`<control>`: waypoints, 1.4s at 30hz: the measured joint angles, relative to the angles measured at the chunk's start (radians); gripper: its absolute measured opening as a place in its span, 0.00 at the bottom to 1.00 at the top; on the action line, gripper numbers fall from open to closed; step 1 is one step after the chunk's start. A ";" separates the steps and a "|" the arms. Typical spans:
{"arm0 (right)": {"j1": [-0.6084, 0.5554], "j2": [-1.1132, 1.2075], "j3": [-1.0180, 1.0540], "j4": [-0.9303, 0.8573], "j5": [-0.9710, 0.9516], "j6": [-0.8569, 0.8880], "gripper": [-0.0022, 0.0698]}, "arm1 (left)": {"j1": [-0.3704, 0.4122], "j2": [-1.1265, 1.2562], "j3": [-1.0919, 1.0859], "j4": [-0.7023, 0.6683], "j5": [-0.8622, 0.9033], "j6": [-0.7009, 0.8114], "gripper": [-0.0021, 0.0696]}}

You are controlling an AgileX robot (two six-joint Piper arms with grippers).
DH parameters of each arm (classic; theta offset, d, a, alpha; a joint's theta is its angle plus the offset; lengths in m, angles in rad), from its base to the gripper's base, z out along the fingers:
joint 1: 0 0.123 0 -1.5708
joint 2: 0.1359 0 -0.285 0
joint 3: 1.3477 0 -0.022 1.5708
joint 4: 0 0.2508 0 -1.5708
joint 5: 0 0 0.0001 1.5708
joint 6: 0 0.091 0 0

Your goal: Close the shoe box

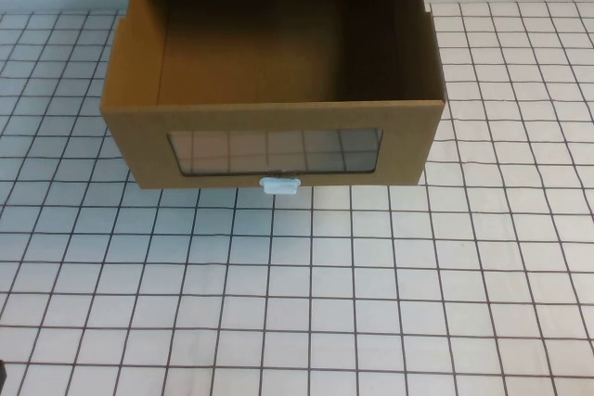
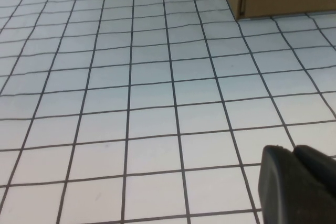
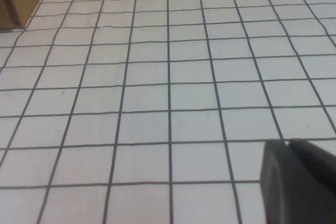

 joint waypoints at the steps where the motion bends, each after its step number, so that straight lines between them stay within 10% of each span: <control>1: 0.000 0.000 0.000 0.000 0.000 0.000 0.01 | 0.000 0.000 0.000 0.000 0.000 0.001 0.02; 14: 0.000 0.000 0.002 0.000 -0.142 0.000 0.01 | -0.002 0.000 0.000 0.000 -0.055 -0.024 0.02; 29: 0.000 0.000 0.002 -0.002 -0.865 0.000 0.01 | -0.002 0.000 0.000 -0.009 -0.787 -0.241 0.02; 42: 0.000 -0.006 0.002 -0.006 -1.063 0.006 0.01 | -0.002 0.000 0.000 -0.011 -0.962 -0.253 0.02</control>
